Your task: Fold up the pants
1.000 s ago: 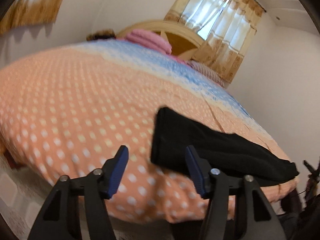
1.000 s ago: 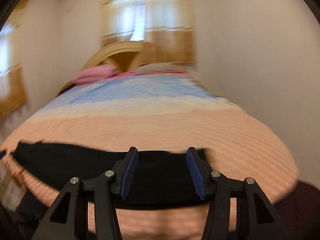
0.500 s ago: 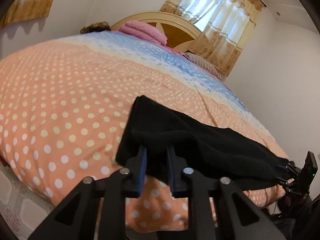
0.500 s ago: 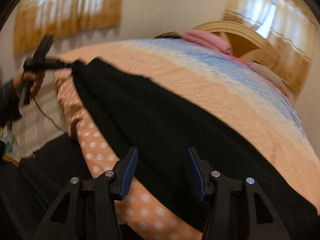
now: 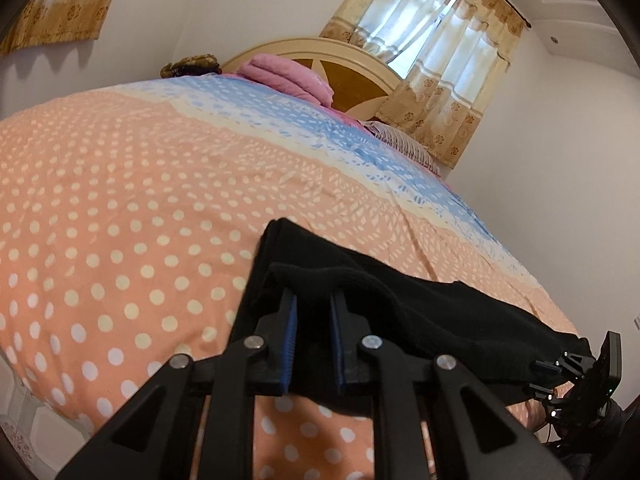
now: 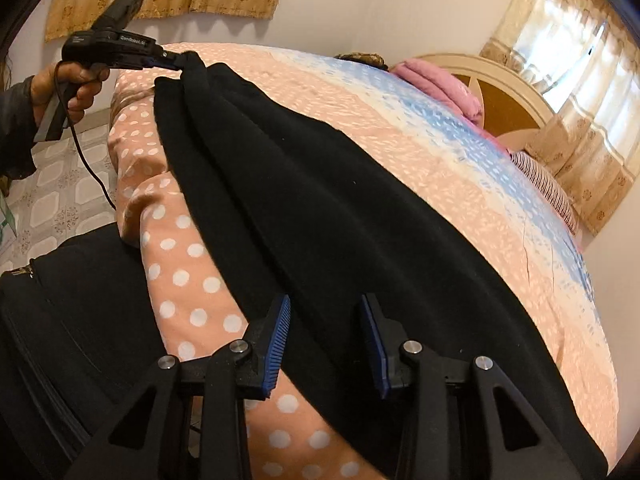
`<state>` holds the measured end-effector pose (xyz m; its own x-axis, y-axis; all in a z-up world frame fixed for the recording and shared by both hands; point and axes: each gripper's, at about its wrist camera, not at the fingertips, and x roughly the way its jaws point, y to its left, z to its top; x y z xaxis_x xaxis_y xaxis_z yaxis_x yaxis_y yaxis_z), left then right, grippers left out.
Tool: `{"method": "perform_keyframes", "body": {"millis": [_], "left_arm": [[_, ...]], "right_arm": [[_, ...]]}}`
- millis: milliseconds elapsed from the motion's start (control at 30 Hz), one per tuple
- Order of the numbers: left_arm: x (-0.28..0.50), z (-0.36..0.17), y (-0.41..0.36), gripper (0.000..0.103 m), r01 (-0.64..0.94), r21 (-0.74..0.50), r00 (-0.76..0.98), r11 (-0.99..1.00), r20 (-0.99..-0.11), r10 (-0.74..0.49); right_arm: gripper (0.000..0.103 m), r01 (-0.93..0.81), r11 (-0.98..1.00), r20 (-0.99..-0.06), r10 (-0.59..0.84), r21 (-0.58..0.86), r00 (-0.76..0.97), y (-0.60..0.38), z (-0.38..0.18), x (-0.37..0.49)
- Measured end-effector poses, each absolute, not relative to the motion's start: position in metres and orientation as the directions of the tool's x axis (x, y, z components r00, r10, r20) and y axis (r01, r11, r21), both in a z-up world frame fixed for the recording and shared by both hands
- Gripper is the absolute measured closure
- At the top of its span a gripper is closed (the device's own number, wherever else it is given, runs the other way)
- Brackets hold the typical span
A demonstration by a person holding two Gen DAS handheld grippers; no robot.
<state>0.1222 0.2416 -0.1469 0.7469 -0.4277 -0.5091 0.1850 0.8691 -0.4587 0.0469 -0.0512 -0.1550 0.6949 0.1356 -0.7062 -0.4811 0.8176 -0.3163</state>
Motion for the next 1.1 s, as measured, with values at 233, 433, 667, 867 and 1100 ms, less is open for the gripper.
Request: {"method": "perform_keyframes", "body": {"millis": [233, 433, 667, 867, 1100], "left_arm": [[0.115, -0.140, 0.247, 0.088, 0.205, -0.476, 0.764, 0.855, -0.468, -0.444], [0.107, -0.136, 0.256, 0.088, 0.218, -0.490, 0.781, 0.844, -0.431, -0.451], [0.106, -0.163, 0.261, 0.088, 0.182, -0.469, 0.771, 0.864, -0.477, -0.422], [0.094, -0.162, 0.272, 0.070, 0.173, -0.431, 0.782, 0.886, -0.486, -0.389], [0.079, -0.151, 0.318, 0.061, 0.018, -0.462, 0.848, 0.886, -0.463, -0.259]], "right_arm": [[0.100, -0.474, 0.847, -0.712, 0.177, -0.242, 0.679, -0.053, -0.143, 0.051], [0.100, -0.506, 0.835, -0.685, 0.238, -0.217, 0.688, -0.049, -0.124, 0.028], [0.100, -0.521, 0.827, -0.742, 0.210, -0.213, 0.637, -0.037, -0.163, 0.032], [0.098, -0.527, 0.825, -0.743, 0.218, -0.206, 0.632, -0.039, -0.157, 0.030], [0.072, -0.534, 0.824, -0.737, 0.238, -0.192, 0.633, -0.047, -0.156, 0.019]]}}
